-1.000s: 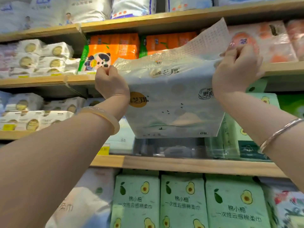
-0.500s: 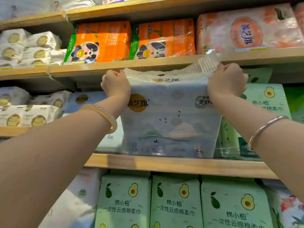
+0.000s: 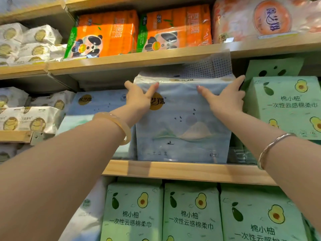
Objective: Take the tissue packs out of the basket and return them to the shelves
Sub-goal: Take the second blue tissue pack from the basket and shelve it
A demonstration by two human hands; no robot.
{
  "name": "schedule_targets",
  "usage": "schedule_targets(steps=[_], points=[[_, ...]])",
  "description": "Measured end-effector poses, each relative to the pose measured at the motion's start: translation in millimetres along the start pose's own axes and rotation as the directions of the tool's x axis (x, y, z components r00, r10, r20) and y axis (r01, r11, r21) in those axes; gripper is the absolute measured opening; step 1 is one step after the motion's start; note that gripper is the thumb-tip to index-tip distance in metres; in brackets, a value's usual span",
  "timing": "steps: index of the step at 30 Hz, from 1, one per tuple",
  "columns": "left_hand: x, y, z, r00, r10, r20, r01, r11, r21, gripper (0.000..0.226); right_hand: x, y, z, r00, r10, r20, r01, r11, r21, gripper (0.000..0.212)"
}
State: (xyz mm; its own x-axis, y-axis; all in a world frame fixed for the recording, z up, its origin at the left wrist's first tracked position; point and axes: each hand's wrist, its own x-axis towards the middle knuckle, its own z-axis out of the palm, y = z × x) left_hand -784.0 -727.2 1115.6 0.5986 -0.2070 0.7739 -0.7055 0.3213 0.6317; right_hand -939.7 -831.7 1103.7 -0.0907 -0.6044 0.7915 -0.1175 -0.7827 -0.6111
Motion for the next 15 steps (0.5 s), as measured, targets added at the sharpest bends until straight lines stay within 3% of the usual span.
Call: schedule_targets(steps=[2, 4, 9, 13, 15], points=[[-3, -5, 6, 0.999, 0.023, -0.037, -0.023, 1.000, 0.019, 0.058, -1, 7, 3, 0.999, 0.049, 0.021, -0.050, 0.997, 0.053, 0.120], [-5, -10, 10, 0.999, 0.010, -0.036, -0.009, 0.999, 0.043, 0.050, 1, 14, 5, 0.993, 0.109, 0.038, -0.112, 0.988, 0.104, 0.108], [-7, -27, 20, 0.994, -0.098, 0.046, 0.091, 0.987, 0.136, 0.063, 0, 37, 8, 0.970, 0.190, 0.152, -0.205, 0.975, 0.087, 0.086], [-7, -42, 26, 0.979, -0.182, 0.087, 0.165, 0.971, 0.173, 0.072, -1, 50, 11, 0.928, 0.268, 0.257, -0.280, 0.960, 0.012, 0.089], [-14, -43, 32, 0.975, -0.210, 0.072, 0.192, 0.959, 0.209, 0.066, -1, 52, 12, 0.882, 0.329, 0.337, -0.333, 0.942, -0.046, 0.093]])
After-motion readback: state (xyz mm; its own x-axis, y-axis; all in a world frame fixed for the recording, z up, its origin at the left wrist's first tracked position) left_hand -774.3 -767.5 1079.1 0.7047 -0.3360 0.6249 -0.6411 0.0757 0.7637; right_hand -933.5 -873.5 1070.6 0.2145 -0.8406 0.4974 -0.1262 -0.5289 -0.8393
